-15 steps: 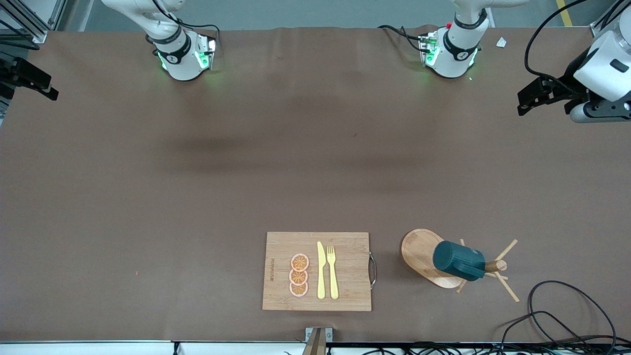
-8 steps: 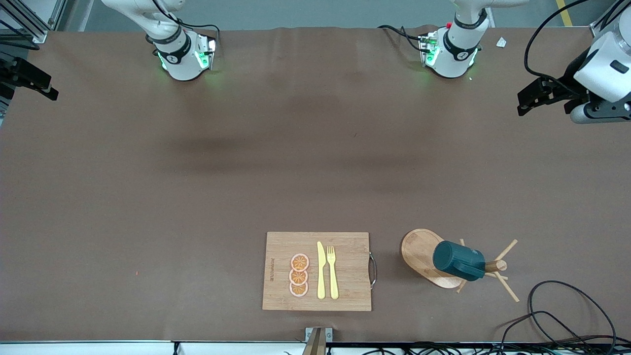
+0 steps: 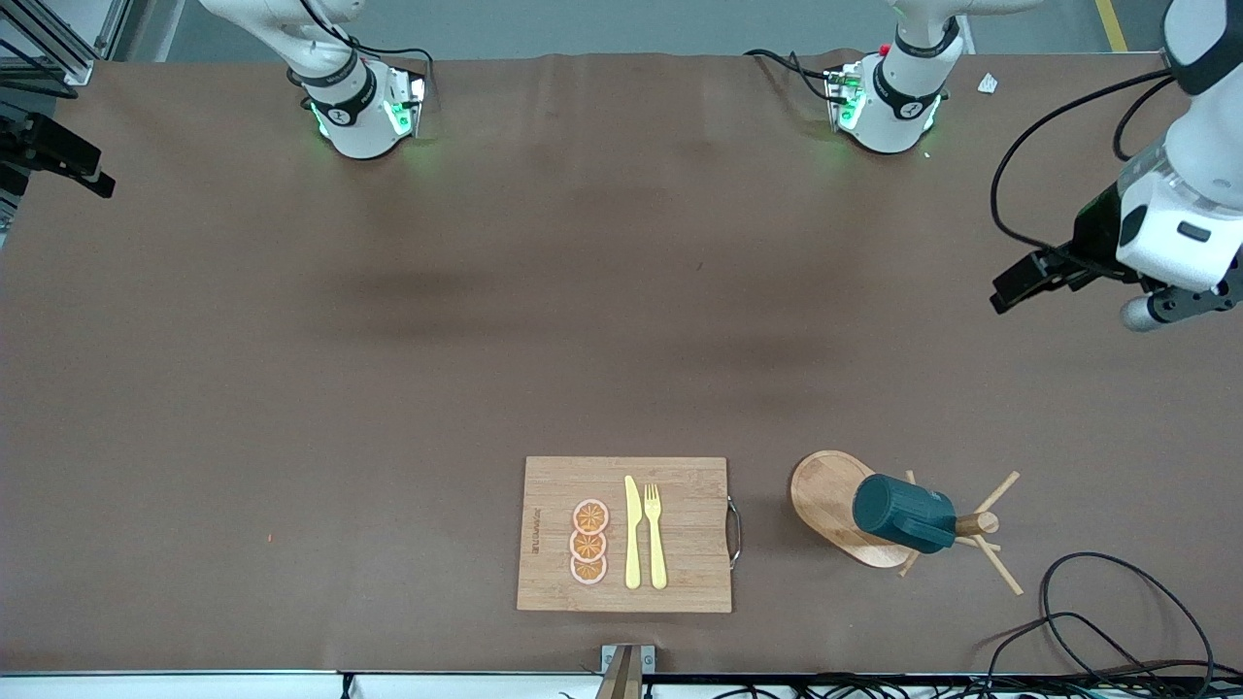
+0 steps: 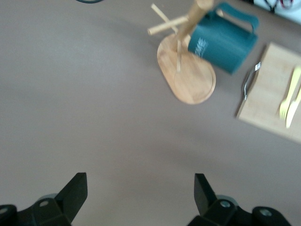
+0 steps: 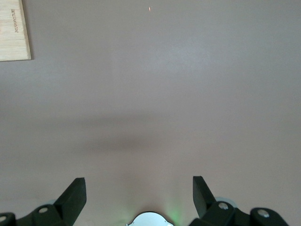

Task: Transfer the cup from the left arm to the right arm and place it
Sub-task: 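Reach the left gripper down to the teal mug on the stand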

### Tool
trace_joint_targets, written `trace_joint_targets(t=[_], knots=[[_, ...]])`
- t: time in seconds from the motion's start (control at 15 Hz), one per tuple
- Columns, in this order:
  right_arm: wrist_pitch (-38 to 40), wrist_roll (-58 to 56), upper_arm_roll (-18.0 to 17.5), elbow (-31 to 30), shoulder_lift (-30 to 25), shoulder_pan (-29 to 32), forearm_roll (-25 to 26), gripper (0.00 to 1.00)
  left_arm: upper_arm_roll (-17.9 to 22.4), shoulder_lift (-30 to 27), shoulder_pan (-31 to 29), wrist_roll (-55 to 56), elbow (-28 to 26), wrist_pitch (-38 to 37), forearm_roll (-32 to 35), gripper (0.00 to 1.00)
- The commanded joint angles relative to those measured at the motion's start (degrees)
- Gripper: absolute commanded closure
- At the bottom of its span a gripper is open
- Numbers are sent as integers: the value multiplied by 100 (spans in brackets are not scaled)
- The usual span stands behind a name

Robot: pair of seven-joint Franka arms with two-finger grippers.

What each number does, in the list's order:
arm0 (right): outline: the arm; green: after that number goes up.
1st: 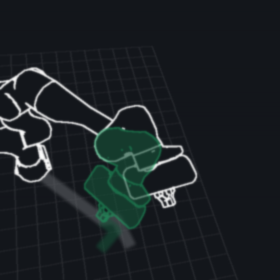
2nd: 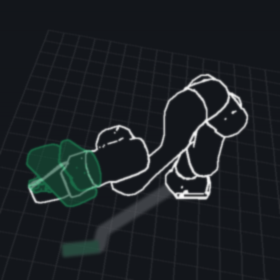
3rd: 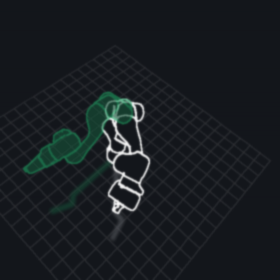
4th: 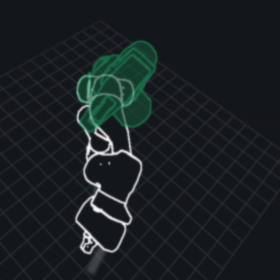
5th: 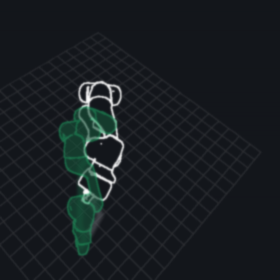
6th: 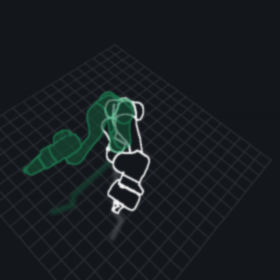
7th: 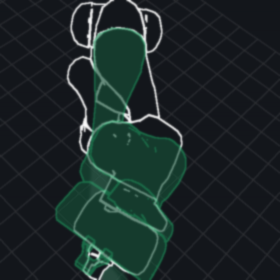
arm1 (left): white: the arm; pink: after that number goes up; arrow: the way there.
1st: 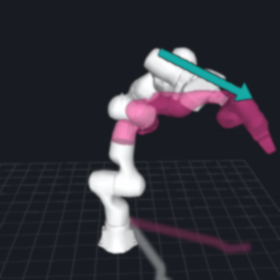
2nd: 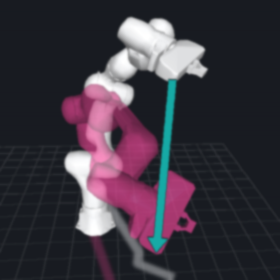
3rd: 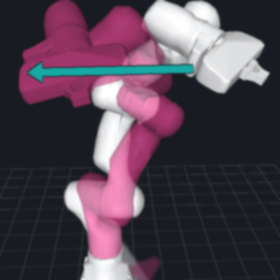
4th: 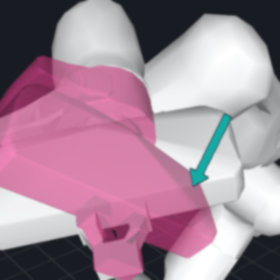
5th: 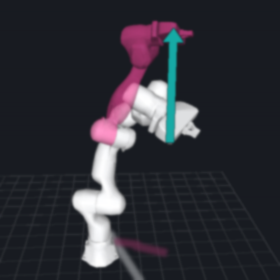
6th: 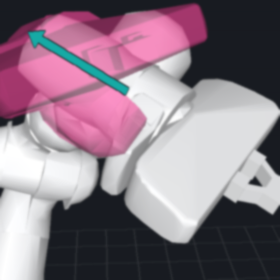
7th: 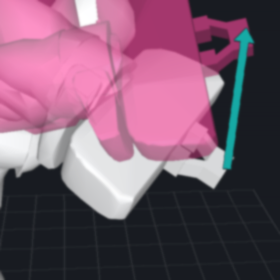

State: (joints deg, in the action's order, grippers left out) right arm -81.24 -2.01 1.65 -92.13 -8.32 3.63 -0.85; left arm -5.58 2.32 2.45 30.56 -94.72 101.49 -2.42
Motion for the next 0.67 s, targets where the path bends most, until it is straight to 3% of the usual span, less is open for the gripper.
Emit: trace_joint_targets(t=[0.0,0.33,0.6], knots=[[12,-45,-42,-24,-38,94,-3,0,-13,-162,-52,1122,-879,1088,-389,0],[12,-45,-50,11,-38,76,6,0,-22,30,-17,2481,-2171,3672,-1065,0],[3,-37,-59,28,-29,67,24,0,-22,373,18,2481,-2411,4641,-2321,0]])
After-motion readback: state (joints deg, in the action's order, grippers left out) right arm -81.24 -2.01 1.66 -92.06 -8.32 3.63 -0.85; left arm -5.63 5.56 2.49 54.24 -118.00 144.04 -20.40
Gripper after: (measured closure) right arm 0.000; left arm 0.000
